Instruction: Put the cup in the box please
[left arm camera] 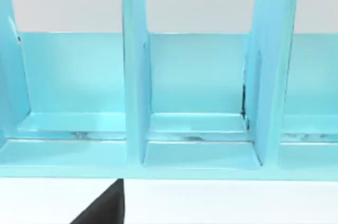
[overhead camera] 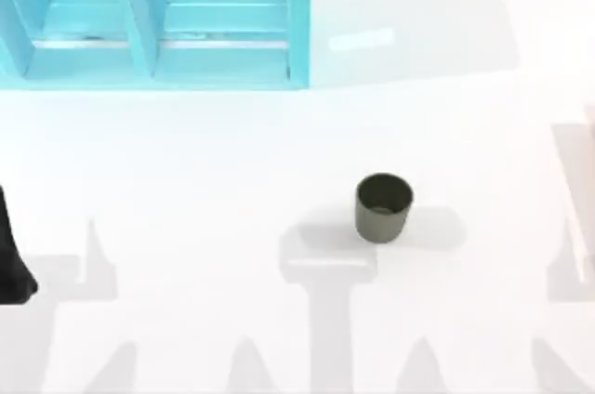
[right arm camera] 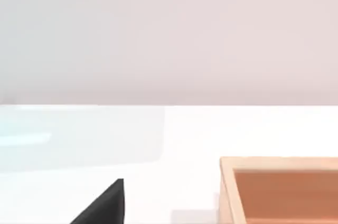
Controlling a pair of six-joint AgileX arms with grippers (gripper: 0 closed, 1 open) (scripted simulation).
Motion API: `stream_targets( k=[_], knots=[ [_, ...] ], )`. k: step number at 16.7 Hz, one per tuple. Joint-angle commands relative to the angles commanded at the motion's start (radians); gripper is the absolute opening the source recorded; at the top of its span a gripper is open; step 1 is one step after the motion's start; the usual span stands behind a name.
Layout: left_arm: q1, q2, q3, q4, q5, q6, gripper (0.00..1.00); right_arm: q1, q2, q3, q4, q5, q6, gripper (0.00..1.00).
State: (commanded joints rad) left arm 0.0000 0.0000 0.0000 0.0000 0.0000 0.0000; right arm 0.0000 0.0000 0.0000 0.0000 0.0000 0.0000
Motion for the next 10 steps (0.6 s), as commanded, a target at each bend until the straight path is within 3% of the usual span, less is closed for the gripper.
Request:
stream_targets(
  k=[5,10],
  knots=[
    [0.0,0.0,0.0,0.0,0.0,0.0,1.0,0.02,0.061,0.06,-0.06,-0.005,0.048,1.0],
    [0.0,0.0,0.0,0.0,0.0,0.0,1.0,0.102,0.373,0.356,-0.341,-0.018,0.239,1.0]
  ],
)
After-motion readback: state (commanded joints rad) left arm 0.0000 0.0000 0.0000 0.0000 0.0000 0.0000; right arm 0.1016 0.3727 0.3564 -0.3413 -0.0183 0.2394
